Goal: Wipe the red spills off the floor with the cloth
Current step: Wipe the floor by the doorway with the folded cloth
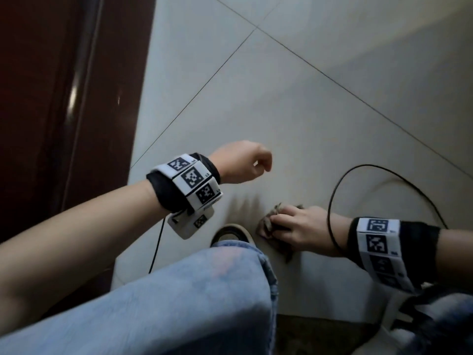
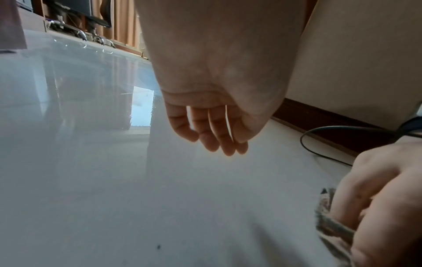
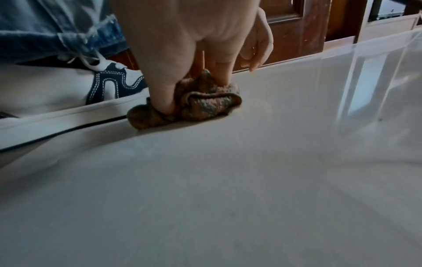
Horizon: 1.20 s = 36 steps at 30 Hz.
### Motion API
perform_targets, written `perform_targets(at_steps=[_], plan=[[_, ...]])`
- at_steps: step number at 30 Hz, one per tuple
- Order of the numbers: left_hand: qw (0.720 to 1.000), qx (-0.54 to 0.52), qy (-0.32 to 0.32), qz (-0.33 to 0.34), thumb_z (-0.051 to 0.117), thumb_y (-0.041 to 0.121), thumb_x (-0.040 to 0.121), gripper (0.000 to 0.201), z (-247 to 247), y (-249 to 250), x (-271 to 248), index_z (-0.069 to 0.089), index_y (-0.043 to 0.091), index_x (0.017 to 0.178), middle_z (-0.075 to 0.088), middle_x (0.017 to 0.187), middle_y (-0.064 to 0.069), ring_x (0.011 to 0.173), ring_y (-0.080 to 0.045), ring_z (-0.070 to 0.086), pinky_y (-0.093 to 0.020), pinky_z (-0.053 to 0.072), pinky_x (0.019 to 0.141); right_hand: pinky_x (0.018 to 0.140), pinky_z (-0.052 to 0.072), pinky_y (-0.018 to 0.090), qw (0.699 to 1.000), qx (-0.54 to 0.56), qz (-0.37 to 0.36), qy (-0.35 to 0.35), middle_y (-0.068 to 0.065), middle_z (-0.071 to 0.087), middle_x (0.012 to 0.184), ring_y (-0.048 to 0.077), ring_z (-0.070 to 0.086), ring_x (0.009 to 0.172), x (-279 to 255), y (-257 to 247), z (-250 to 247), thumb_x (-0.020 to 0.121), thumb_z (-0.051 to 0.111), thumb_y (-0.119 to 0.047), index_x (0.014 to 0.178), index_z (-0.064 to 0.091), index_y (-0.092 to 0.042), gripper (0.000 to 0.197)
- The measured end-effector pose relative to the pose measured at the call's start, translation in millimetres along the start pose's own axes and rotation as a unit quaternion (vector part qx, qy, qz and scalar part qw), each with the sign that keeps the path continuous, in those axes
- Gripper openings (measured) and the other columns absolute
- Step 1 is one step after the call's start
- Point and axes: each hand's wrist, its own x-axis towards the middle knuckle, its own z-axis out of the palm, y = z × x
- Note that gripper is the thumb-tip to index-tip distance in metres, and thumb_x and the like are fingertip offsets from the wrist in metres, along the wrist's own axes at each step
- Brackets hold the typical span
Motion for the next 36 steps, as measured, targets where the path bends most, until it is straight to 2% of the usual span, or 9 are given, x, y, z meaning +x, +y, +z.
perform_targets(at_steps=[5,8,13,19,23,27,29,32,36], plan=[[0.999,0.026,0.021,-0.014,0.05,0.011,0.085,0.025,-2.4,-9.5,-4.7,0.068,0.017,0.1,0.066,0.106,0.0,0.096,-0.021,0.058,-0.024,0.037,0.072,0.042,0.048,0.028,0.999,-0.015,-0.043,0.03,0.005,0.061,0.073,0.025,0.058,0.059,-0.9,9.4,4.7,0.084,0.036,-0.009,0.089,0.049,-0.015,0.015],[0.999,0.027,0.04,-0.024,0.049,0.012,0.086,0.025,-2.6,-16.0,-10.1,0.068,0.019,0.101,0.065,0.107,0.001,0.096,-0.02,0.057,-0.021,0.032,0.068,0.041,0.047,0.03,0.998,-0.032,-0.04,0.034,0.006,0.058,0.07,0.025,0.055,0.056,-3.1,23.2,-1.4,0.092,0.026,-0.009,0.088,0.062,-0.014,0.037],[0.994,0.014,0.083,-0.065,0.048,0.013,0.087,0.023,-10.0,-32.9,-22.0,0.068,0.018,0.099,0.065,0.106,0.001,0.098,-0.02,0.058,-0.025,0.04,0.073,0.038,0.046,0.033,0.996,-0.092,-0.012,0.008,0.01,0.057,0.072,0.028,0.055,0.056,8.9,72.4,-24.6,0.082,0.041,-0.007,0.088,0.06,-0.012,0.021],[0.976,0.009,0.153,-0.158,0.047,0.017,0.087,0.024,-22.2,-52.7,-42.4,0.067,0.019,0.099,0.065,0.107,0.0,0.101,-0.023,0.058,-0.027,0.042,0.075,0.037,0.045,0.026,0.994,-0.017,0.099,0.047,0.015,0.063,0.072,0.032,0.063,0.057,74.0,81.3,-43.4,0.078,0.037,-0.024,0.082,0.067,-0.007,0.034],[0.963,-0.013,0.168,-0.209,0.047,0.018,0.085,0.024,-22.6,-61.6,-57.7,0.068,0.02,0.097,0.065,0.106,-0.002,0.1,-0.025,0.058,-0.037,0.049,0.086,0.058,0.051,0.042,0.983,0.083,0.163,0.02,0.022,0.063,0.095,0.038,0.062,0.086,138.9,55.0,-39.1,0.083,0.022,-0.039,0.107,0.065,-0.003,0.061],[0.96,-0.024,0.158,-0.232,0.048,0.017,0.084,0.022,-16.2,-66.9,-64.6,0.068,0.016,0.094,0.067,0.104,-0.005,0.099,-0.027,0.059,-0.036,0.049,0.084,0.08,0.047,0.041,0.984,0.036,0.098,-0.141,0.01,0.049,0.131,0.03,0.046,0.118,172.6,41.3,-29.2,0.097,0.041,-0.023,0.135,0.049,-0.021,0.039],[0.958,-0.026,0.157,-0.24,0.046,0.016,0.084,0.022,-14.7,-70.4,-63.5,0.067,0.016,0.092,0.066,0.105,-0.005,0.098,-0.027,0.059,-0.035,0.049,0.083,0.074,0.05,0.04,0.99,0.058,0.039,-0.126,0.009,0.056,0.125,0.032,0.052,0.113,169.6,41.0,-20.7,0.092,0.052,-0.018,0.126,0.059,-0.023,0.035],[0.952,-0.014,0.172,-0.253,0.043,0.015,0.087,0.022,-18.2,-75.2,-55.7,0.064,0.016,0.092,0.064,0.107,-0.005,0.102,-0.027,0.057,-0.033,0.047,0.082,0.05,0.054,0.03,0.993,0.062,-0.067,-0.076,0.005,0.07,0.096,0.031,0.066,0.085,147.6,34.7,-13.3,0.07,0.072,-0.027,0.092,0.076,-0.022,0.023],[0.952,-0.023,0.175,-0.249,0.042,0.013,0.086,0.023,-23.9,-76.2,-37.1,0.063,0.017,0.09,0.064,0.107,-0.004,0.101,-0.026,0.056,-0.03,0.042,0.079,0.048,0.052,0.022,0.987,0.074,-0.104,-0.101,-0.004,0.072,0.097,0.02,0.067,0.078,101.1,13.4,0.4,0.074,0.041,-0.044,0.075,0.075,-0.035,0.036]])
